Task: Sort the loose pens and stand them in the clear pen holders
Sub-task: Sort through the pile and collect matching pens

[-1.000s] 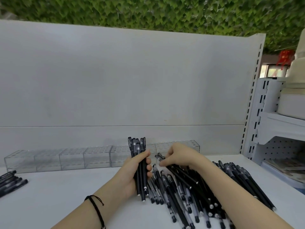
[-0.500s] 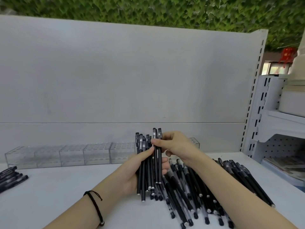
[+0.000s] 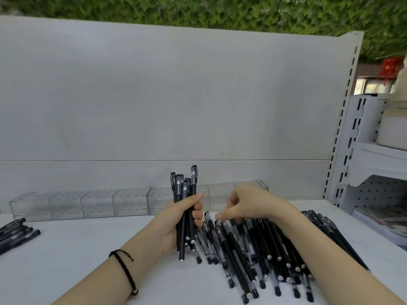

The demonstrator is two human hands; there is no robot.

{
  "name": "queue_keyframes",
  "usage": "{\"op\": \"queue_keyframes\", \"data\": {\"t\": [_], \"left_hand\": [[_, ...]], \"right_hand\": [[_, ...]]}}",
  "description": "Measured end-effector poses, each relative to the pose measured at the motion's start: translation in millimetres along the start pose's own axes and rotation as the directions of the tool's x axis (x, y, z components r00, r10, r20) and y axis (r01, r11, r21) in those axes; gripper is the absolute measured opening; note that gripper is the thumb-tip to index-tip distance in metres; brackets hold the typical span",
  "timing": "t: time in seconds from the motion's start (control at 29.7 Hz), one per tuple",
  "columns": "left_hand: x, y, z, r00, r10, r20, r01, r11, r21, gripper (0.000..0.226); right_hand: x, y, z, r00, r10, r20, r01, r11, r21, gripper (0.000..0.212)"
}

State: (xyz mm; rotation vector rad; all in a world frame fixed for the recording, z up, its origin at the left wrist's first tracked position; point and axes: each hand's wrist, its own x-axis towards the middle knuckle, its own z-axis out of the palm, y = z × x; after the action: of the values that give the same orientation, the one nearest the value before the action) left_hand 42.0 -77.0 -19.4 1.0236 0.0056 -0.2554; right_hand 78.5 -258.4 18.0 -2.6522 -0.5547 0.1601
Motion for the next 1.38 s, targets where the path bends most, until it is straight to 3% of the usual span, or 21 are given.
{"op": "queue_keyframes", "data": {"t": [0.17,0.34,0.5,0.61,0.71,0.87,0.98,1.11,1.38], "left_hand": [[2.8,-2.4,-0.8,1.0,0.003,-0.014,-0.003,0.999,-0.043,0.023],[3.5,-3.0,-2.0,1.0,-0.017,-0.012,0.017,0.999,-0.039,0.024],[3.7,-2.9,-2.1,1.0,-0.005,-0.019,0.004,0.999,-0.038,0.024],[4.4,-2.5,-3.2,0.999,-0.017,-0.035,0.015,0.999,-0.039,0.024],[7.0,-2.5,-7.0,0.997,-0.022,-0.071,0.018,0.999,-0.046,0.023],[11.3,-2.8,-13.1,0.992,-0.058,-0.113,0.048,0.996,-0.081,0.024],[11.9,-4.0,-12.2,0.992,-0.06,-0.111,0.05,0.995,-0.085,0.023],[11.4,-4.3,-11.5,0.992,-0.052,-0.112,0.045,0.997,-0.067,0.023],[8.6,-3.7,-9.8,0.991,-0.045,-0.122,0.038,0.998,-0.059,0.025]], "right_hand": [[0.0,-1.5,7.9,0.995,0.044,0.091,-0.038,0.997,-0.062,0.042],[3.5,-4.1,14.3,0.996,0.07,0.061,-0.067,0.996,-0.056,0.048],[9.6,-7.1,23.0,0.991,0.136,-0.015,-0.137,0.988,-0.068,0.037],[12.6,-9.8,27.7,0.986,0.16,-0.041,-0.162,0.985,-0.058,0.05],[11.2,-14.9,30.0,0.989,0.144,-0.017,-0.145,0.981,-0.127,0.04],[10.1,-15.3,30.6,0.996,0.094,0.004,-0.093,0.99,-0.107,0.057],[10.6,-15.1,28.7,0.996,0.082,0.024,-0.081,0.995,-0.051,0.05],[9.6,-13.4,23.3,0.998,0.049,0.04,-0.047,0.998,-0.05,0.023],[8.1,-14.9,20.5,0.999,0.038,0.017,-0.037,0.997,-0.067,0.026]]}}
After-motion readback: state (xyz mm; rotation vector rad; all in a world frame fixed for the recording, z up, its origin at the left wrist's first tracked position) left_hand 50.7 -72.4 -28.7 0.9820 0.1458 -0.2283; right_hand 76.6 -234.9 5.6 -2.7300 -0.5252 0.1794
